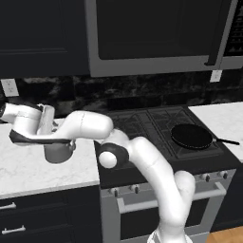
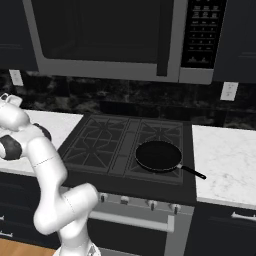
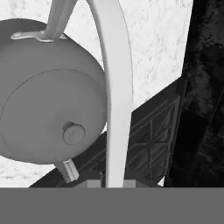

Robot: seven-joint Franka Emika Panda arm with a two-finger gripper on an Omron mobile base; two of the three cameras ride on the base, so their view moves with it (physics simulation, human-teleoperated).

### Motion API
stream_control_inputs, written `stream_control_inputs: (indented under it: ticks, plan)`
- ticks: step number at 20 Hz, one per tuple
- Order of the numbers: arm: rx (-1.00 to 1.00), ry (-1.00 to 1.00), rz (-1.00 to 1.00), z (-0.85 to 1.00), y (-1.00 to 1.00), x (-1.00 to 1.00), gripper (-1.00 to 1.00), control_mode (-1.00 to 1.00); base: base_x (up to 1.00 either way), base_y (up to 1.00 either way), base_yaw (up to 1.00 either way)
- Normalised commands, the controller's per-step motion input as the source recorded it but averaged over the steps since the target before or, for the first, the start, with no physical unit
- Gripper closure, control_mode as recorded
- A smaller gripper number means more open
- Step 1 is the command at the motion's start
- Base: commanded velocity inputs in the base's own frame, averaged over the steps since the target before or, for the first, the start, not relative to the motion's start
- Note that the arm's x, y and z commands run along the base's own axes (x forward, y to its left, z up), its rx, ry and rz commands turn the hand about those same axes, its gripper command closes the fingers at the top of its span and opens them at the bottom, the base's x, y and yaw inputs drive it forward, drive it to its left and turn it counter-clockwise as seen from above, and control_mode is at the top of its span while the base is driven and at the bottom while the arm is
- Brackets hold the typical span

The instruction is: Pick the kettle from the counter and place it on a stove burner. Then turn the burner on.

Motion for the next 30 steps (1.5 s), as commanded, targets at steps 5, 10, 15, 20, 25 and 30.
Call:
stream_control_inputs:
  ticks: [5,10,15,20,25,30]
  plan:
    - [0.05,-0.48,-0.07,0.12,-0.83,-1.0,1.0,-1.0,0.0,0.0,0.0]
    - [0.04,-0.68,-0.08,0.39,-1.0,-0.96,1.0,-1.0,0.0,0.0,0.0]
    - [0.07,-0.49,-0.15,0.39,-1.0,-0.87,1.0,-1.0,0.0,0.0,0.0]
    - [0.18,-0.29,-0.23,0.61,-1.0,-0.45,1.0,-1.0,0.0,0.0,0.0]
    - [0.23,-0.01,-0.09,0.16,-0.97,-0.05,1.0,-1.0,0.0,0.0,0.0]
    - [0.14,0.0,0.11,-0.03,-0.73,0.09,1.0,-1.0,0.0,0.0,0.0]
